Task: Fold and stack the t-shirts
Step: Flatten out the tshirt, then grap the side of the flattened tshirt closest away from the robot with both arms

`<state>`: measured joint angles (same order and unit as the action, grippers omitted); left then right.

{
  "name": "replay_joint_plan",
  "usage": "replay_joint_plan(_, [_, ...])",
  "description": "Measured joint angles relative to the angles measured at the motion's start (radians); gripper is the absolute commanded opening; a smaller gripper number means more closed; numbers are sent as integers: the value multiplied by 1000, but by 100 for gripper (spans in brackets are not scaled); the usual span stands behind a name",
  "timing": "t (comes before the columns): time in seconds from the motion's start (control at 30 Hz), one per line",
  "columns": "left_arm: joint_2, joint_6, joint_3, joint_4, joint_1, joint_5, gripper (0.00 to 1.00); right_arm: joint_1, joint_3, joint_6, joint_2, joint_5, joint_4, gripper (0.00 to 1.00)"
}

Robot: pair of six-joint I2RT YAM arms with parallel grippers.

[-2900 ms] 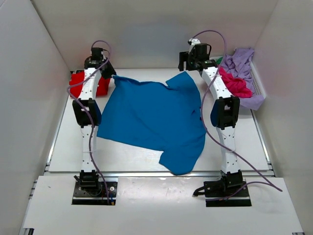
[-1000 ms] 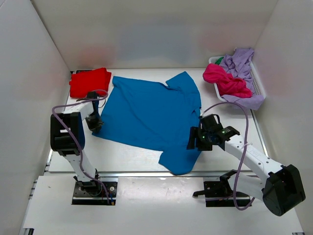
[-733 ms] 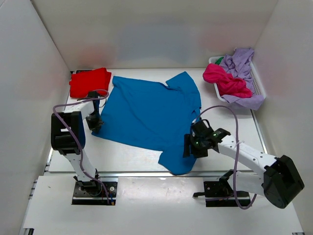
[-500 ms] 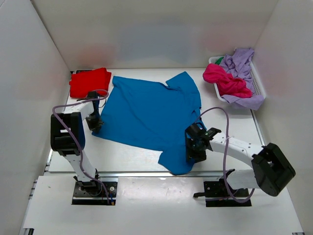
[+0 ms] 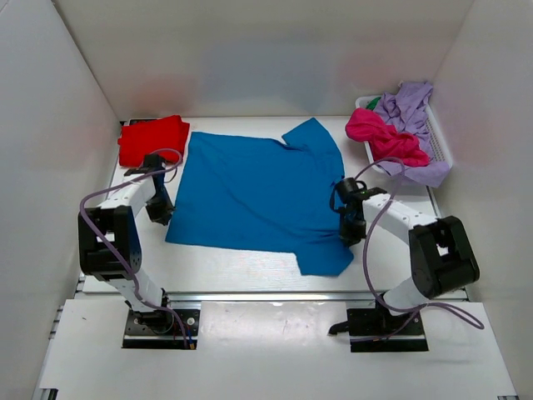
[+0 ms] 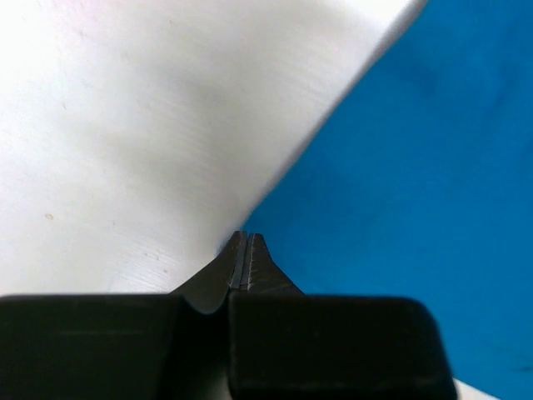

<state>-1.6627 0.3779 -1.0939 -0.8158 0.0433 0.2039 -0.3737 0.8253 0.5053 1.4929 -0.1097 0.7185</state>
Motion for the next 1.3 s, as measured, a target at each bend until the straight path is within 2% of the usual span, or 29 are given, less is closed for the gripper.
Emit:
replay_joint_plan(0.03, [7,0,10,0,-2,-6,0,25,20,-20,18,-11,2,7])
replay_joint_plan(0.1, [19,0,34,-2,-8,-18,0,62,59,-54,45,-33,5,27])
replay_joint_plan(0.2, [34,0,63,-3,-20,-33,0,64,72,-81,16,-47,11,46])
replay_joint_plan(0.4, [63,0,98,-4,-27,-66,0,51,-25,-83,-171,-18,16,48])
replay_joint_plan(0.47, [66,0,98,-3,-27,-71,0,54,-79,-79,-206,-15,18,52])
replay_joint_plan(0.6, [80,0,98,-3,-27,-78,0,51,-159,-64,-210,-12,12,60])
replay_joint_plan(0.73, [95,0,98,-4,-27,-85,0,43,-181,-60,-209,-4,-2,60])
replay_joint_plan(0.83, [103,0,98,-4,-27,-89,0,40,-187,-61,-208,24,-31,46])
replay_joint_plan(0.9, [106,0,98,-4,-27,-90,0,40,-198,-64,-219,58,-58,46])
replay_joint_plan(0.93, [107,0,98,-4,-27,-90,0,40,-209,-64,-237,75,-71,42])
replay_joint_plan(1.0, [107,-1,98,-4,-27,-90,0,42,-238,-69,-280,117,-109,24])
replay_joint_plan(1.03, [107,-1,98,-4,-28,-90,0,44,-256,-66,-303,145,-129,10])
replay_joint_plan(1.07, [107,-1,98,-4,-27,-90,0,48,-266,-64,-317,159,-136,0])
replay_joint_plan(1.3, [108,-3,98,-15,-27,-93,0,101,-236,-61,-420,231,-73,0])
